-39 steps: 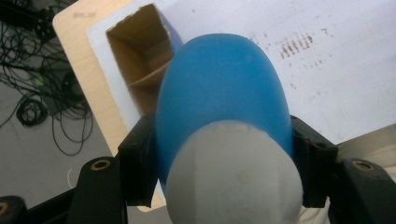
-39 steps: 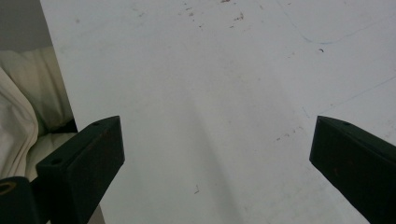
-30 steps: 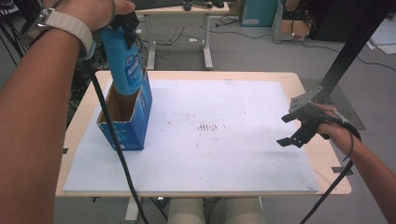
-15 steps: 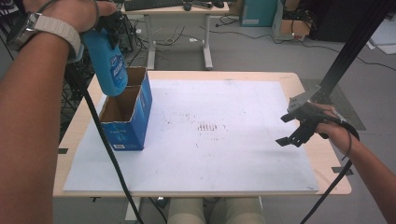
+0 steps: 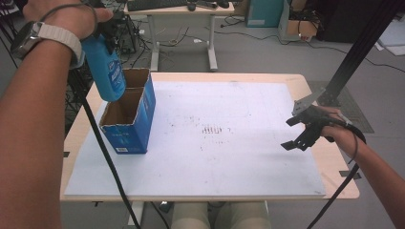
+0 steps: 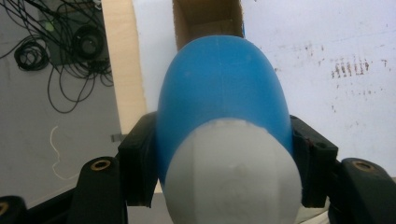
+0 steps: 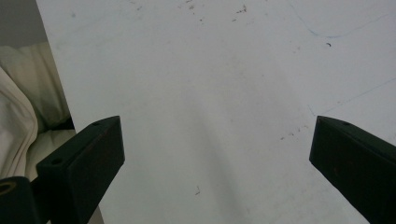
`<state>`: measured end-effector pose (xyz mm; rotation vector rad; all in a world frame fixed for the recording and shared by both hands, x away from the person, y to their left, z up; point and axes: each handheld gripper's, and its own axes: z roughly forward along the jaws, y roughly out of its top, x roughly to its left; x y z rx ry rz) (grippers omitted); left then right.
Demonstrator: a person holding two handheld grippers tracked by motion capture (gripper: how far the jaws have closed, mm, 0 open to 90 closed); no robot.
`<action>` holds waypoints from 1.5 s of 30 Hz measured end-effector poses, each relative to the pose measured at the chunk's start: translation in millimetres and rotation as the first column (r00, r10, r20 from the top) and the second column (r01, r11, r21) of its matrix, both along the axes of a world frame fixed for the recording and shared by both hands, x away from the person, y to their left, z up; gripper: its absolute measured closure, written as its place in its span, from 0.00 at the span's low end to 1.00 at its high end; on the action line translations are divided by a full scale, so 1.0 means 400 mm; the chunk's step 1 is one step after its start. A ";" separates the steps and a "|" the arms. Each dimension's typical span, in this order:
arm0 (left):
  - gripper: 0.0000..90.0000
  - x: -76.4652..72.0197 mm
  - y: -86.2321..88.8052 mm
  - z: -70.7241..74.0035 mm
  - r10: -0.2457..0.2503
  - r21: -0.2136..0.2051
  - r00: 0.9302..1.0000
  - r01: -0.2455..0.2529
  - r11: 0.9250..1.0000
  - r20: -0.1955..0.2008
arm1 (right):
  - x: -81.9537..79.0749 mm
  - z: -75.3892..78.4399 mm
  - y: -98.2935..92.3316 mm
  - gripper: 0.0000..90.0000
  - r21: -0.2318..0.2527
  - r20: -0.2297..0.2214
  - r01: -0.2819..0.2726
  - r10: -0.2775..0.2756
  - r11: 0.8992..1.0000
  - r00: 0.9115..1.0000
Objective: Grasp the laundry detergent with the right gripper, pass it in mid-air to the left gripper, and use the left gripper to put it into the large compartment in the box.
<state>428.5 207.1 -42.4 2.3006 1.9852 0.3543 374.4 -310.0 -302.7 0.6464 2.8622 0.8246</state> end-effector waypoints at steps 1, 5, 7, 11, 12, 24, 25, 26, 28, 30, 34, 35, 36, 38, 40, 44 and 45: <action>0.42 0.001 0.001 -0.003 0.002 0.000 1.000 -0.002 1.000 -0.004 | 0.000 0.000 0.001 0.03 0.001 0.001 0.000 0.000 1.000 1.000; 0.42 0.004 0.004 -0.015 0.006 0.002 1.000 -0.006 1.000 0.003 | 0.008 -0.004 0.003 0.03 0.012 0.023 -0.029 0.029 1.000 0.999; 0.42 0.005 0.006 -0.021 0.006 0.001 1.000 -0.006 1.000 0.002 | 0.009 -0.006 0.004 0.03 0.010 0.023 -0.029 0.029 1.000 0.999; 0.42 0.007 0.013 -0.034 0.011 -0.003 1.000 -0.011 1.000 0.003 | 0.007 -0.005 0.005 0.03 0.007 0.017 -0.020 0.020 1.000 1.000; 0.42 0.008 0.013 -0.039 0.011 -0.001 1.000 -0.011 1.000 0.001 | 0.009 -0.006 0.005 0.03 0.010 0.024 -0.028 0.027 1.000 0.999; 0.42 0.026 0.018 -0.089 0.008 -0.011 1.000 -0.008 1.000 -0.005 | 0.007 -0.011 0.001 0.03 0.015 0.019 -0.016 0.016 1.000 1.000; 0.42 0.028 0.017 -0.096 0.009 -0.011 1.000 -0.009 1.000 -0.003 | 0.006 -0.010 0.000 0.03 0.014 0.016 -0.008 0.008 1.000 1.000; 0.42 0.029 0.016 -0.099 0.009 -0.011 1.000 -0.009 1.000 -0.002 | 0.004 -0.009 -0.001 0.03 0.011 0.010 0.001 -0.001 1.000 1.000; 0.42 0.033 0.018 -0.109 0.010 -0.012 1.000 -0.010 1.000 -0.004 | 0.005 -0.009 -0.002 0.03 0.015 0.015 -0.001 0.001 1.000 1.000; 0.42 0.035 0.017 -0.120 0.012 -0.008 1.000 -0.012 1.000 -0.004 | 0.005 -0.007 -0.003 0.03 0.017 0.015 0.000 -0.001 1.000 1.000; 0.42 0.040 0.018 -0.141 0.013 0.002 1.000 -0.013 1.000 -0.012 | 0.000 -0.006 -0.002 0.03 0.003 -0.007 0.030 -0.030 1.000 1.000; 0.42 0.041 0.020 -0.150 0.016 0.003 1.000 -0.016 1.000 -0.015 | 0.001 -0.007 -0.002 0.03 0.002 -0.007 0.029 -0.029 1.000 1.000; 0.42 0.042 0.021 -0.155 0.016 0.004 1.000 -0.016 1.000 -0.014 | 0.001 -0.008 0.000 0.03 0.004 -0.011 0.033 -0.033 0.999 0.999; 0.42 0.043 0.024 -0.166 0.017 0.001 1.000 -0.017 1.000 -0.019 | 0.002 -0.008 0.000 0.03 0.002 -0.011 0.031 -0.031 1.000 0.999; 0.42 0.045 0.027 -0.179 0.017 -0.001 1.000 -0.017 1.000 -0.018 | 0.008 -0.011 0.004 0.03 0.008 0.002 0.013 -0.013 1.000 1.000; 0.42 0.048 0.030 -0.205 0.020 -0.003 1.000 -0.020 1.000 -0.017 | 0.006 -0.010 0.009 0.03 -0.002 -0.015 0.031 -0.031 1.000 0.999; 0.42 0.049 0.031 -0.211 0.015 -0.003 1.000 -0.015 1.000 -0.021 | 0.006 -0.010 0.009 0.03 -0.002 -0.015 0.031 -0.031 1.000 0.999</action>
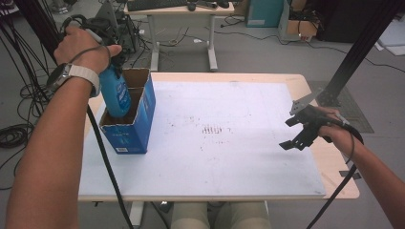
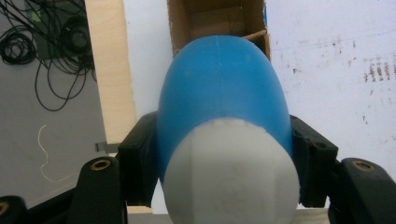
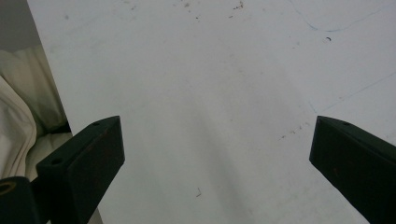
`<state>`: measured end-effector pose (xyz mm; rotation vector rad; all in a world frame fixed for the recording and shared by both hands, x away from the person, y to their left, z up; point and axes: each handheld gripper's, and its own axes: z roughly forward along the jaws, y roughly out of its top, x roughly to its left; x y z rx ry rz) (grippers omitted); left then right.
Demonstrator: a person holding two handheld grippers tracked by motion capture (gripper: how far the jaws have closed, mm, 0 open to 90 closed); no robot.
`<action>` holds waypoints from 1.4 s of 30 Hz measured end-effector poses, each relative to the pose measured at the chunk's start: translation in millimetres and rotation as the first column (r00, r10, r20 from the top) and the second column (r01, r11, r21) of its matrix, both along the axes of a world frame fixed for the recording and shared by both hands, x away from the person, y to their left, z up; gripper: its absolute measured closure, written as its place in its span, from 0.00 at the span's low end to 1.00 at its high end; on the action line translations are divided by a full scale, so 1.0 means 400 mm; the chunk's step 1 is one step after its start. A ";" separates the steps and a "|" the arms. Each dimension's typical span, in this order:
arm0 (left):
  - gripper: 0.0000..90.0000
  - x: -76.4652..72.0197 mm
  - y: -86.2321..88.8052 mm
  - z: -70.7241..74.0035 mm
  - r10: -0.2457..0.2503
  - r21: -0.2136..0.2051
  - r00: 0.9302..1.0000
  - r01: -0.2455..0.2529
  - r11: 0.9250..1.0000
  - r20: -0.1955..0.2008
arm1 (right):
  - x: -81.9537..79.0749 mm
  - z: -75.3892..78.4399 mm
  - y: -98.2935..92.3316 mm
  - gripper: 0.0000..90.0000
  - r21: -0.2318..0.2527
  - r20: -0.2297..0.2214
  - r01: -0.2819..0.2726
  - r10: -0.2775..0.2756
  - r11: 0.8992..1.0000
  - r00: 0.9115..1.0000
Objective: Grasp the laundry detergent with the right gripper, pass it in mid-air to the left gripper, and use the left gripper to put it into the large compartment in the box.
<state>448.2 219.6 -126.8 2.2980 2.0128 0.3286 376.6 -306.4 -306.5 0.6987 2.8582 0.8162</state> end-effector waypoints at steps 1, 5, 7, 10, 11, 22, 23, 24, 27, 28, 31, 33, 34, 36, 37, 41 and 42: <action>0.42 0.001 0.001 -0.006 0.001 -0.002 1.000 -0.001 1.000 0.006 | 0.002 0.000 0.000 0.03 0.000 0.005 -0.004 0.004 1.000 1.000; 0.42 0.003 0.004 -0.025 -0.001 -0.008 1.000 0.001 1.000 0.008 | 0.009 -0.004 0.002 0.03 0.010 0.034 -0.035 0.034 0.999 0.999; 0.42 0.005 0.005 -0.035 -0.001 -0.009 1.000 0.001 1.000 0.007 | 0.010 -0.005 0.002 0.03 0.010 0.032 -0.037 0.036 0.999 0.999; 0.42 0.008 0.002 -0.050 -0.006 -0.003 1.000 0.006 1.000 0.006 | 0.009 -0.005 0.004 0.03 0.013 0.026 -0.029 0.029 0.999 0.999; 0.42 0.010 0.002 -0.056 -0.005 -0.004 1.000 0.005 1.000 0.006 | 0.009 -0.006 0.004 0.03 0.013 0.027 -0.029 0.029 0.999 0.999; 0.42 0.017 0.003 -0.118 -0.011 -0.015 1.000 0.011 1.000 0.004 | 0.012 -0.011 0.004 0.03 0.005 0.023 -0.029 0.029 1.000 0.999; 0.42 0.018 0.003 -0.122 -0.011 -0.015 1.000 0.011 1.000 0.006 | 0.012 -0.012 0.004 0.03 0.006 0.022 -0.026 0.026 1.000 0.999; 0.42 0.018 0.003 -0.129 -0.013 -0.011 1.000 0.013 1.000 0.003 | 0.012 -0.013 0.004 0.03 0.009 0.018 -0.022 0.022 1.000 1.000; 0.42 0.020 0.001 -0.145 -0.014 -0.005 1.000 0.014 1.000 0.002 | 0.012 -0.016 0.004 0.03 0.010 0.017 -0.020 0.020 1.000 1.000; 0.42 0.020 0.001 -0.152 -0.012 -0.005 1.000 0.012 1.000 0.003 | 0.011 -0.017 0.004 0.03 0.010 0.014 -0.018 0.018 1.000 1.000; 0.42 0.021 0.003 -0.169 -0.015 -0.008 1.000 0.015 1.000 0.008 | 0.011 -0.021 0.002 0.03 0.010 0.013 -0.019 0.019 1.000 1.000; 0.42 0.023 0.003 -0.179 -0.017 -0.007 1.000 0.017 1.000 0.005 | 0.002 -0.018 0.000 0.03 0.001 -0.017 0.024 -0.024 1.000 1.000; 0.42 0.024 0.001 -0.193 -0.019 -0.004 1.000 0.019 1.000 0.005 | 0.002 -0.018 0.000 0.03 0.002 -0.017 0.025 -0.025 1.000 1.000; 0.42 0.025 0.000 -0.199 -0.022 -0.004 1.000 0.022 1.000 -0.002 | 0.002 -0.018 -0.001 0.03 0.004 -0.018 0.025 -0.025 1.000 1.000; 0.42 0.026 0.000 -0.205 -0.024 -0.004 1.000 0.024 1.000 -0.007 | 0.002 -0.019 -0.001 0.03 0.002 -0.017 0.023 -0.023 1.000 1.000; 0.42 0.028 0.000 -0.228 -0.021 -0.011 1.000 0.021 1.000 -0.005 | 0.001 -0.019 -0.005 0.03 -0.001 -0.015 0.023 -0.023 1.000 1.000; 0.42 0.028 0.000 -0.232 -0.032 -0.004 0.999 0.032 0.999 -0.006 | 0.001 -0.019 -0.006 0.03 0.002 -0.015 0.025 -0.024 1.000 1.000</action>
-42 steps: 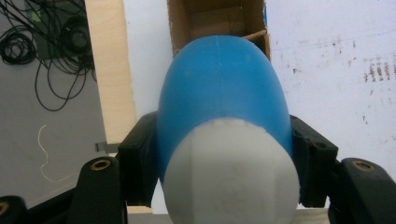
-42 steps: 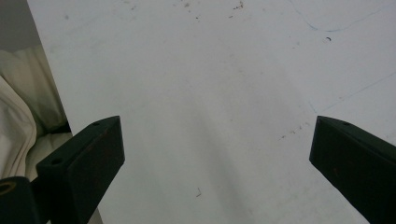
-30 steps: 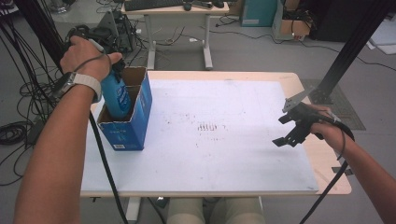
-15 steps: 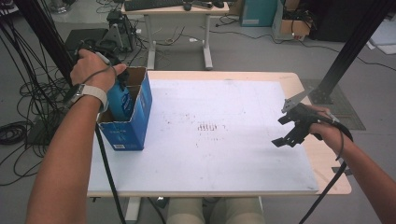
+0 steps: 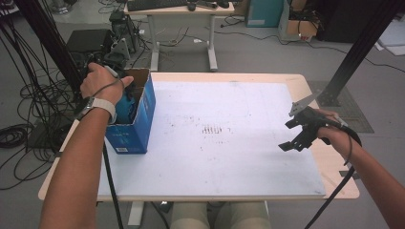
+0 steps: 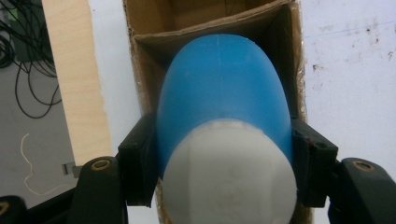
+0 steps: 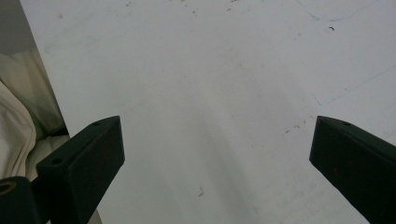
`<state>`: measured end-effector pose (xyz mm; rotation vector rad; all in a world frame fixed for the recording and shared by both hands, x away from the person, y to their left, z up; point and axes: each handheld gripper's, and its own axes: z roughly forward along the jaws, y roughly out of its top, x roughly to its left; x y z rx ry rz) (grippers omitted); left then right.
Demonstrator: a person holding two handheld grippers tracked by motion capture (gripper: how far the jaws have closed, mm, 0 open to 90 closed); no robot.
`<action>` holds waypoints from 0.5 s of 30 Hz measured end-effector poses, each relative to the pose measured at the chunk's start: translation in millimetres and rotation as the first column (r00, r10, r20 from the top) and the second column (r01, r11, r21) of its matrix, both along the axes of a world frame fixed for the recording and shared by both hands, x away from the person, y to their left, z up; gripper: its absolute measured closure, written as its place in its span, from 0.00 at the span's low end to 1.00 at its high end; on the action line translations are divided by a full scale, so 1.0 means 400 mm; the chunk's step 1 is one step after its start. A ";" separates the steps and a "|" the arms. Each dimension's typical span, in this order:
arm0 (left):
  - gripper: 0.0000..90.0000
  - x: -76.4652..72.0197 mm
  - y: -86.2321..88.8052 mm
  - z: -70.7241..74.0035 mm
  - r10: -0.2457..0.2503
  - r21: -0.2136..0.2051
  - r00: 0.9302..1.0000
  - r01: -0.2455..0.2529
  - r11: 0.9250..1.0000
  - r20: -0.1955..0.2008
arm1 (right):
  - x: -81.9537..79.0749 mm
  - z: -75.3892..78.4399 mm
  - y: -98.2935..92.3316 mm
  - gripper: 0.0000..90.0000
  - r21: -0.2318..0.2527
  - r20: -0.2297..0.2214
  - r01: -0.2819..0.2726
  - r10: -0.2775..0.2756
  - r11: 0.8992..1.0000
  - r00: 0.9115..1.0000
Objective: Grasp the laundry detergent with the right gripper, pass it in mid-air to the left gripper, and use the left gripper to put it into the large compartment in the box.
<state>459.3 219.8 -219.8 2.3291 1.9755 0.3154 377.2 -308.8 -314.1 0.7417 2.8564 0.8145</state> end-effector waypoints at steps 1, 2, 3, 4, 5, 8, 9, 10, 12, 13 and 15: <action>0.42 0.000 -0.001 -0.006 0.000 0.000 1.000 0.000 1.000 -0.003 | -0.001 0.000 -0.001 0.03 -0.001 0.000 0.004 -0.004 1.000 1.000; 0.42 0.000 -0.001 -0.011 0.001 0.000 1.000 -0.001 1.000 -0.005 | 0.000 0.000 -0.004 0.03 0.000 0.000 0.005 -0.005 1.000 1.000; 0.42 -0.001 -0.002 -0.019 0.006 0.003 1.000 -0.006 1.000 -0.003 | 0.000 0.000 -0.004 0.03 0.000 0.000 0.005 -0.005 1.000 1.000; 0.42 -0.001 -0.001 -0.023 0.006 0.004 1.000 -0.006 1.000 -0.007 | 0.000 -0.001 -0.005 0.03 0.000 -0.001 0.004 -0.004 1.000 1.000; 0.42 0.000 -0.001 -0.029 0.003 0.006 1.000 -0.003 1.000 -0.014 | 0.000 -0.001 -0.005 0.03 0.002 -0.002 0.009 -0.009 1.000 1.000; 0.42 -0.002 -0.003 -0.047 0.002 0.018 1.000 -0.002 1.000 -0.019 | -0.001 -0.003 -0.003 0.03 0.004 -0.003 0.011 -0.011 1.000 1.000; 0.42 -0.002 -0.003 -0.052 0.000 0.021 1.000 0.000 1.000 -0.016 | -0.001 -0.004 -0.002 0.03 0.004 -0.004 0.009 -0.009 1.000 1.000; 0.42 -0.003 -0.003 -0.058 0.002 0.021 1.000 -0.002 1.000 -0.016 | -0.001 -0.005 -0.001 0.03 0.002 -0.005 0.008 -0.008 1.000 1.000; 0.42 -0.004 -0.001 -0.070 0.008 0.016 1.000 -0.008 1.000 -0.012 | 0.001 -0.008 -0.001 0.03 -0.002 -0.006 0.005 -0.005 1.000 1.000; 0.42 -0.005 0.001 -0.073 0.008 0.017 1.000 -0.008 1.000 -0.019 | 0.001 -0.008 -0.001 0.03 -0.004 -0.008 0.006 -0.006 1.000 1.000; 0.42 -0.005 0.002 -0.080 0.011 0.016 1.000 -0.011 1.000 -0.019 | 0.002 -0.009 0.000 0.03 -0.002 -0.012 0.010 -0.010 1.000 1.000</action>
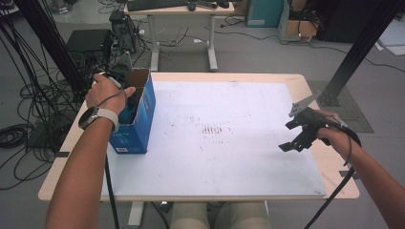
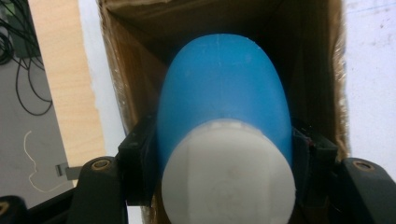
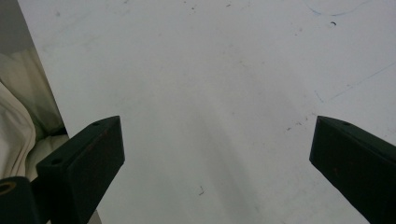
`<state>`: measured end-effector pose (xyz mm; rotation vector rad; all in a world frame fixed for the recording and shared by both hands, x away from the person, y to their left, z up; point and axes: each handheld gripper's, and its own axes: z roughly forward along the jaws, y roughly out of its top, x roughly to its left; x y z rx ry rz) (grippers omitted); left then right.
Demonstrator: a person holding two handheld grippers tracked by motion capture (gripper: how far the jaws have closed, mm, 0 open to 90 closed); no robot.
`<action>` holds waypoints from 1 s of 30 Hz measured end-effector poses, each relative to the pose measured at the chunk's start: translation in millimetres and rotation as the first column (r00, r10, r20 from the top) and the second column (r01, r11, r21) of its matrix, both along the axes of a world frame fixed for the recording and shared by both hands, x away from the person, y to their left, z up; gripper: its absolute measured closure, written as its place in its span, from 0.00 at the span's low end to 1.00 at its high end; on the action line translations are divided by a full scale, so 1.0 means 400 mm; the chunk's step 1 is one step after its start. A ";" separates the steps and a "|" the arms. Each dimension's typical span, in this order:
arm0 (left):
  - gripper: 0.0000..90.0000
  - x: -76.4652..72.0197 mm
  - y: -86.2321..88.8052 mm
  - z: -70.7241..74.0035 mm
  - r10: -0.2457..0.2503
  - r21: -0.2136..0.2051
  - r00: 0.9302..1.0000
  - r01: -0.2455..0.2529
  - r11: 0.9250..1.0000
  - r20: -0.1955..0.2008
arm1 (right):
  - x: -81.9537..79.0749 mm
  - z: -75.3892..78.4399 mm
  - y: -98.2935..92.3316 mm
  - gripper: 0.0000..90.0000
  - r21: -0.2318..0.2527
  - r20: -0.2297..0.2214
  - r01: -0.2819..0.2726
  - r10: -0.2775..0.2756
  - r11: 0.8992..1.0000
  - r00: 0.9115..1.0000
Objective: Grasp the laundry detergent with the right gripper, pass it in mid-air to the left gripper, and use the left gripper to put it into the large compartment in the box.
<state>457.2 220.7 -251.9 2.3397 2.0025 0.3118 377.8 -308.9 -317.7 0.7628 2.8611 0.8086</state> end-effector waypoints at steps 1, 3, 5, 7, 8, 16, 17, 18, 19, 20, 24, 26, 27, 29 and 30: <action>0.42 -0.001 0.002 -0.003 -0.007 -0.004 1.000 0.007 1.000 0.004 | 0.001 0.000 0.000 0.03 0.000 0.001 -0.002 0.002 1.000 1.000; 0.42 -0.002 0.001 -0.011 -0.007 0.002 1.000 0.007 1.000 0.010 | 0.001 -0.001 0.003 0.03 -0.002 -0.001 -0.002 0.002 1.000 1.000; 0.42 -0.003 0.002 -0.019 -0.015 0.005 1.000 0.015 1.000 0.002 | 0.002 -0.001 0.004 0.03 -0.004 0.000 -0.006 0.006 1.000 1.000; 0.42 -0.002 0.003 -0.023 -0.012 0.002 1.000 0.012 1.000 0.002 | 0.002 -0.001 0.006 0.03 -0.006 -0.002 -0.005 0.005 1.000 1.000; 0.42 -0.002 0.003 -0.024 -0.011 0.001 1.000 0.011 1.000 0.006 | 0.003 -0.002 0.006 0.03 -0.006 -0.002 -0.005 0.005 1.000 1.000; 0.42 -0.002 0.006 -0.025 -0.015 0.000 1.000 0.015 1.000 0.005 | 0.002 -0.004 0.005 0.03 -0.003 -0.003 -0.004 0.004 1.000 1.000; 0.42 -0.002 0.005 -0.025 -0.016 0.001 1.000 0.016 1.000 0.004 | 0.001 -0.004 0.006 0.03 -0.003 -0.003 -0.004 0.004 1.000 1.000; 0.42 -0.001 0.005 -0.025 -0.017 0.002 1.000 0.017 1.000 0.005 | 0.001 -0.004 0.006 0.03 -0.003 -0.003 -0.004 0.004 1.000 1.000; 0.42 -0.001 0.005 -0.025 -0.018 0.002 1.000 0.018 1.000 0.003 | 0.001 -0.004 0.006 0.03 -0.002 -0.002 -0.005 0.005 1.000 1.000; 0.42 -0.001 0.005 -0.024 -0.020 0.001 1.000 0.020 1.000 -0.006 | 0.001 -0.004 0.006 0.03 -0.001 -0.001 -0.005 0.005 1.000 1.000; 0.42 0.000 0.006 -0.024 -0.013 0.001 1.000 0.013 1.000 -0.006 | 0.006 -0.006 0.004 0.03 0.009 0.020 -0.030 0.029 1.000 0.999; 0.42 0.001 0.006 -0.024 -0.011 0.001 1.000 0.011 1.000 -0.006 | 0.006 -0.005 0.003 0.03 0.009 0.021 -0.030 0.030 1.000 0.999; 0.42 0.001 0.007 -0.025 -0.013 0.000 1.000 0.013 1.000 -0.007 | 0.007 -0.005 0.002 0.03 0.011 0.024 -0.033 0.033 0.999 0.999; 0.42 0.001 0.007 -0.025 -0.014 0.002 1.000 0.014 1.000 -0.009 | 0.006 -0.004 0.002 0.03 0.008 0.022 -0.029 0.029 1.000 0.999; 0.42 0.001 0.007 -0.025 -0.012 -0.002 1.000 0.012 1.000 -0.005 | 0.003 -0.003 0.002 0.03 0.004 0.012 -0.016 0.016 1.000 1.000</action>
